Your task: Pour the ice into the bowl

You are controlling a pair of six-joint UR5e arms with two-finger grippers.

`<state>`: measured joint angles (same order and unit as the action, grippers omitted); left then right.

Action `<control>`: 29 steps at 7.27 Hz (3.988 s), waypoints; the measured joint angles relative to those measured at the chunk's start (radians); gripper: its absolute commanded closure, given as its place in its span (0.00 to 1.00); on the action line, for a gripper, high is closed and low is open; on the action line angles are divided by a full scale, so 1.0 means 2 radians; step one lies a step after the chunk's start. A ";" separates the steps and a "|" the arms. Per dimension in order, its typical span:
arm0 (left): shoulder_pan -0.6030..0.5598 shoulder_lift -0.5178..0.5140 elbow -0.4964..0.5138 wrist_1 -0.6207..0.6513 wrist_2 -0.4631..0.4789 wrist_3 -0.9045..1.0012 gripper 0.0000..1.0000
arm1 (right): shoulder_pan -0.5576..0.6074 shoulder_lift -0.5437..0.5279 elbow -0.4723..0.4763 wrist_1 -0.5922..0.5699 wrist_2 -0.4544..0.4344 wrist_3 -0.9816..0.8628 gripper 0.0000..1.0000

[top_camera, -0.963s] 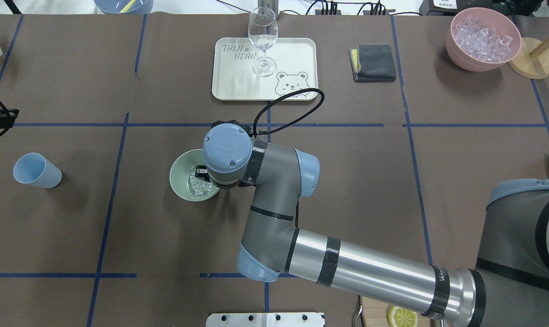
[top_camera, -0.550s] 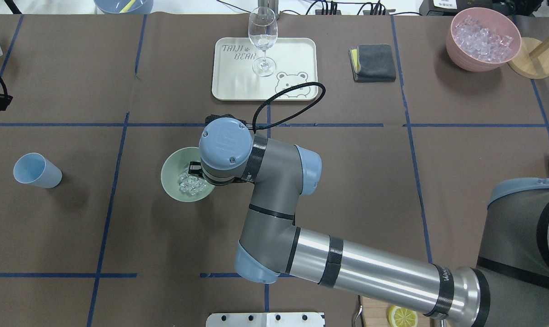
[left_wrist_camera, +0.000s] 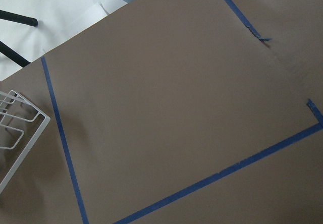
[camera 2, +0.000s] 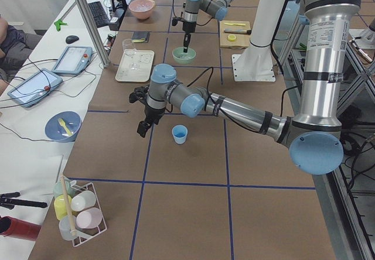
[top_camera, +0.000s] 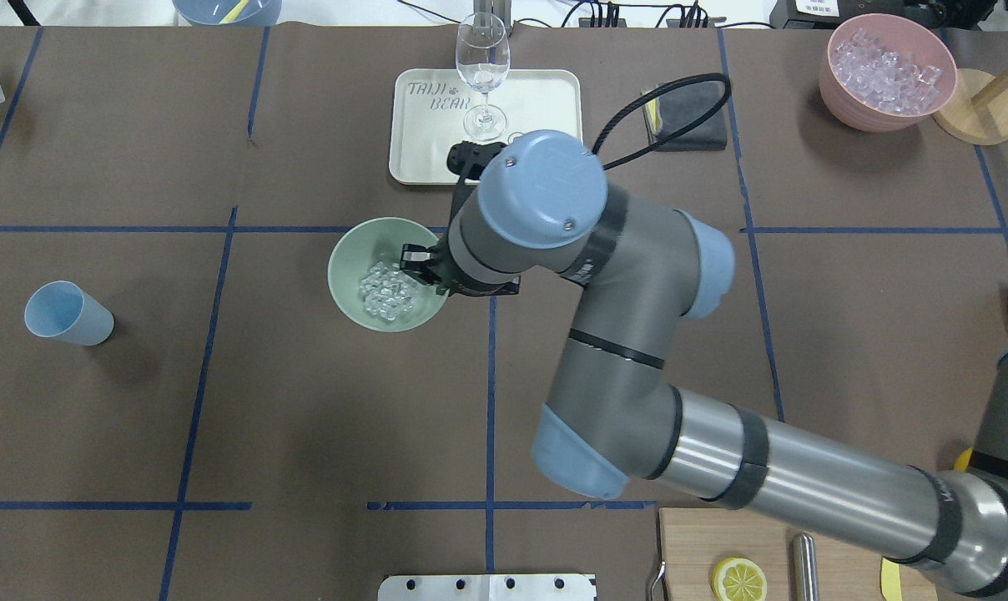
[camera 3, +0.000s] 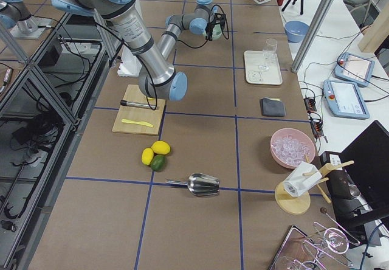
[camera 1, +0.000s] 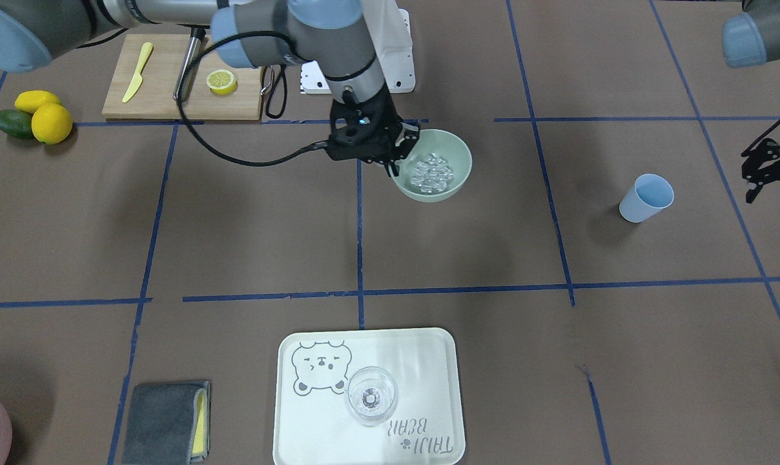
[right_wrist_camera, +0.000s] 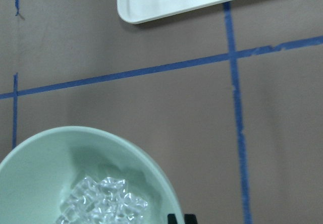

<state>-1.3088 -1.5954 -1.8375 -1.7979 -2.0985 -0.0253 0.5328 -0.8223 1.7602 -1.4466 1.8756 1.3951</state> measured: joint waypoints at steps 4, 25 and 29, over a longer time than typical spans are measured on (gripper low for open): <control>-0.094 0.044 0.036 0.046 -0.132 0.032 0.00 | 0.119 -0.174 0.119 -0.035 0.077 -0.166 1.00; -0.100 0.049 0.052 0.035 -0.142 0.031 0.00 | 0.302 -0.415 0.002 0.168 0.208 -0.356 0.00; -0.100 0.043 0.051 0.035 -0.141 0.033 0.00 | 0.437 -0.406 0.020 -0.021 0.208 -0.632 0.00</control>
<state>-1.5094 -1.5089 -1.7356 -1.7288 -2.3803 0.0398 1.4076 -1.6353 1.8010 -1.4893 2.2918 0.1309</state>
